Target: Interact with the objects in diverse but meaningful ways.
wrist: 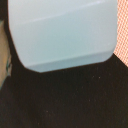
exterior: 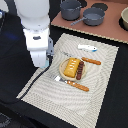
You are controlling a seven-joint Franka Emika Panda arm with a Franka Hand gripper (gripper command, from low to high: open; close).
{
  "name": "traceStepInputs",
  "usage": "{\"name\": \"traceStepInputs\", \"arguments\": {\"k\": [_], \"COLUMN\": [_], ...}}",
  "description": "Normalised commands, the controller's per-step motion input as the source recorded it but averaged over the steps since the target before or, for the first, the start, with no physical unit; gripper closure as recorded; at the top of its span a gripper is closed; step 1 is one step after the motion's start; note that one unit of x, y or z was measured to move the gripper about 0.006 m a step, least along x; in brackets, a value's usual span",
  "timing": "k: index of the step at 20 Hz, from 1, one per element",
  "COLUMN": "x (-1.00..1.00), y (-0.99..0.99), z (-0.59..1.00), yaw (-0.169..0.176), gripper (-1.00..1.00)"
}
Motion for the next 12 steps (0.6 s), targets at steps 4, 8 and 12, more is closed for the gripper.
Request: {"name": "traceStepInputs", "arguments": {"k": [4,8,12], "x": [-0.24,-0.29,-0.24], "y": [0.01,0.0,0.0], "z": [-0.16,-0.23,-0.09], "yaw": [0.0,0.0,0.0], "gripper": [-1.0,-1.0,-1.0]}}
